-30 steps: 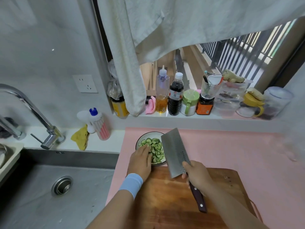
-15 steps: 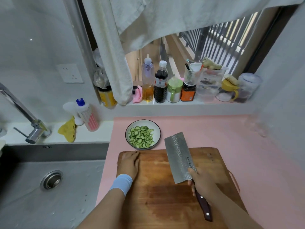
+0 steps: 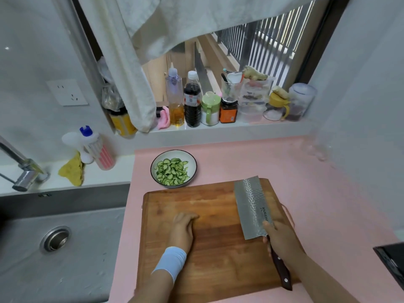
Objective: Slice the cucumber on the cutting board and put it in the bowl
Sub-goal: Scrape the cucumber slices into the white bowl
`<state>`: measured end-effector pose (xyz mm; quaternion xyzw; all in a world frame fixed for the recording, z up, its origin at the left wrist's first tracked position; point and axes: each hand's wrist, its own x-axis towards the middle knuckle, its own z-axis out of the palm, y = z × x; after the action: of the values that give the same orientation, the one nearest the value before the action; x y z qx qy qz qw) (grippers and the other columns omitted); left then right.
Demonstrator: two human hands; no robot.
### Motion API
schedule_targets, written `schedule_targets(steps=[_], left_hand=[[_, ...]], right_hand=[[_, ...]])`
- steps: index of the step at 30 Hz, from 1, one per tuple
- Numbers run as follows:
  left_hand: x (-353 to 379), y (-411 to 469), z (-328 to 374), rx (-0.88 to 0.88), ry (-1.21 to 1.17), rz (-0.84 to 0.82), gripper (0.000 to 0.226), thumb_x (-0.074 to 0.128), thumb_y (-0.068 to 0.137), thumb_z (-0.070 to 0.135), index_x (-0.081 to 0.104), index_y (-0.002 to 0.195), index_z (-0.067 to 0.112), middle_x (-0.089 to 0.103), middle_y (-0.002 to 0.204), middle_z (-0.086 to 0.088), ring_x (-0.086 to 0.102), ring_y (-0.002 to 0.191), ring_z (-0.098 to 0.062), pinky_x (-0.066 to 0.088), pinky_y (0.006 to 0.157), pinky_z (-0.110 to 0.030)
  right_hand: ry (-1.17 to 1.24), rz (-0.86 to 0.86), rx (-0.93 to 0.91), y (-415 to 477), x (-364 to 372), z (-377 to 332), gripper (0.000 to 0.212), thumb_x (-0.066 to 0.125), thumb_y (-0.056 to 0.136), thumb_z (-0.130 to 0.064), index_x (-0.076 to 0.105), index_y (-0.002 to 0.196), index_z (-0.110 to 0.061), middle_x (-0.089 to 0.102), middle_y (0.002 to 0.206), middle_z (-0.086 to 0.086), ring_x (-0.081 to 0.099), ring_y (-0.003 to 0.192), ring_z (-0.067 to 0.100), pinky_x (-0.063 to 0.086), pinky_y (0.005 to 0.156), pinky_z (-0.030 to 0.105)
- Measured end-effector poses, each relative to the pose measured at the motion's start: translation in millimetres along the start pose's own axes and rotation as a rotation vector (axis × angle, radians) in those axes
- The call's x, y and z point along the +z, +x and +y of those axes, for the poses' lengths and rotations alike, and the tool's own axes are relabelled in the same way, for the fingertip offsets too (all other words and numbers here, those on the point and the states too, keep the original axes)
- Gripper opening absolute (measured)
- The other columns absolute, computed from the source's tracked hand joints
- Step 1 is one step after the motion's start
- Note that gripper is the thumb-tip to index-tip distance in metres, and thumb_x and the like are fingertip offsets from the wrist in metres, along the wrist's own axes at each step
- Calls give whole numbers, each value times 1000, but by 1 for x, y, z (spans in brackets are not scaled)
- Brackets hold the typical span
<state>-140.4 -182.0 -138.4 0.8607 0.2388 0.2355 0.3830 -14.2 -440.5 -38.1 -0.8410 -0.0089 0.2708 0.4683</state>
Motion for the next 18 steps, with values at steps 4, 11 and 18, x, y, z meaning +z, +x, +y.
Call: schedule_targets(steps=[4,11,18], left_hand=[[5,-9,23,-54,88,22,27,55,92,16,67,117,18,61,119,7,53,114,-17,39,104,-30],[4,-22,14,-206,240,-15,62,31,89,55,47,142,26,41,151,4,31,141,-19,23,117,-38],[0,-26,32,-280,113,29,59,30,94,44,41,147,21,38,153,3,30,142,-14,17,118,-27]], right_hand=[[-39,27,-19,2,-19,14,33,51,103,-24,65,80,-5,60,56,7,51,42,22,42,42,30],[-51,1,3,17,-50,51,26,60,99,-26,65,84,-5,60,54,8,51,39,23,43,41,32],[12,-222,98,18,-9,47,20,64,98,-25,64,95,-6,61,58,11,51,40,23,40,39,26]])
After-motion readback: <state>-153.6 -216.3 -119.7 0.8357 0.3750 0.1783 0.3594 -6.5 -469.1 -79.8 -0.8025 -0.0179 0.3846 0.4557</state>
